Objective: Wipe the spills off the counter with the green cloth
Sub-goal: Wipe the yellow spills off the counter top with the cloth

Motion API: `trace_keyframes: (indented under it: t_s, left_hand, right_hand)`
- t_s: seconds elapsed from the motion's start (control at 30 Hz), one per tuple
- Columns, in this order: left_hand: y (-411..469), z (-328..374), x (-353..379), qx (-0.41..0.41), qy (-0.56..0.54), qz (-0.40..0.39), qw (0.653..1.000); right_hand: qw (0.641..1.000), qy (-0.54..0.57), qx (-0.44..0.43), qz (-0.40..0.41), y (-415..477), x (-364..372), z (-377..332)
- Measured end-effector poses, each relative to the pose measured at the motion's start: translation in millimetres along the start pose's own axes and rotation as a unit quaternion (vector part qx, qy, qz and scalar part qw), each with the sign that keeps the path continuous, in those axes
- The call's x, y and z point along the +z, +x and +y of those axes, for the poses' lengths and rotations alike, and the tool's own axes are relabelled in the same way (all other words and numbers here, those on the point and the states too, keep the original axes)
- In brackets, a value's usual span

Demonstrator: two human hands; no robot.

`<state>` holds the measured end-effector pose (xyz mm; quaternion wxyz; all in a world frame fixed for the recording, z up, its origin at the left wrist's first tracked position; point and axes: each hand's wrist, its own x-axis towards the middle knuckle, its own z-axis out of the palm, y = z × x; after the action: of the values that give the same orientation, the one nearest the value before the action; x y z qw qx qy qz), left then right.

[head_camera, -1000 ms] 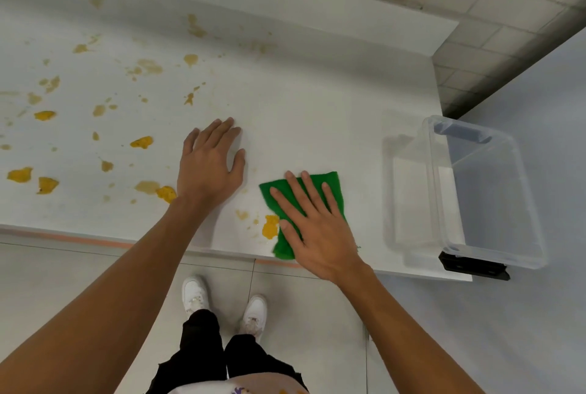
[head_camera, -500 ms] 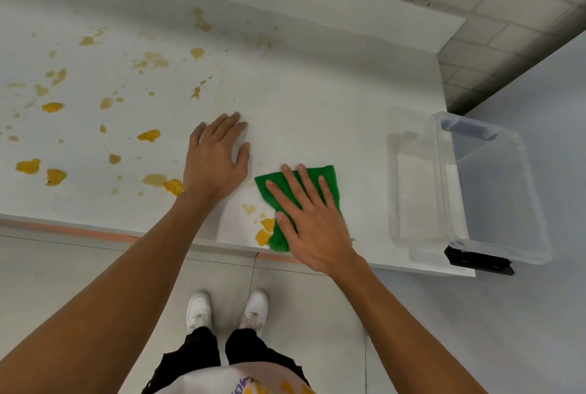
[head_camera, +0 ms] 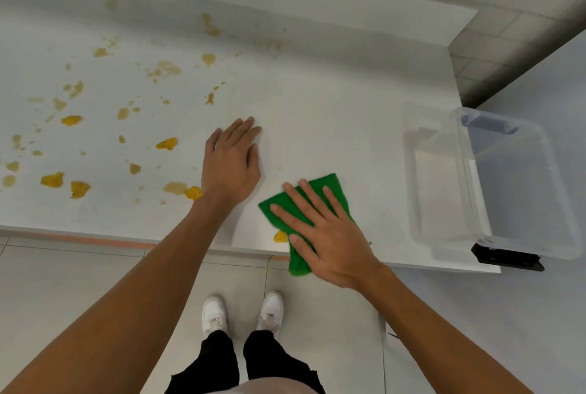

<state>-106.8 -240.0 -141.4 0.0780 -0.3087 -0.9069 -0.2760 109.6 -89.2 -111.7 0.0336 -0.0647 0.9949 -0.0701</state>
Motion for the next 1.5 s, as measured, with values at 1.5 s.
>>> trace_keyframes:
  t_s: [1.5]
  left_hand:
    - [24,-56,-20,0.077,0.0,-0.053,0.996]
  right_hand:
    - [0.973,0.01,0.228,0.042,21,10,-23]
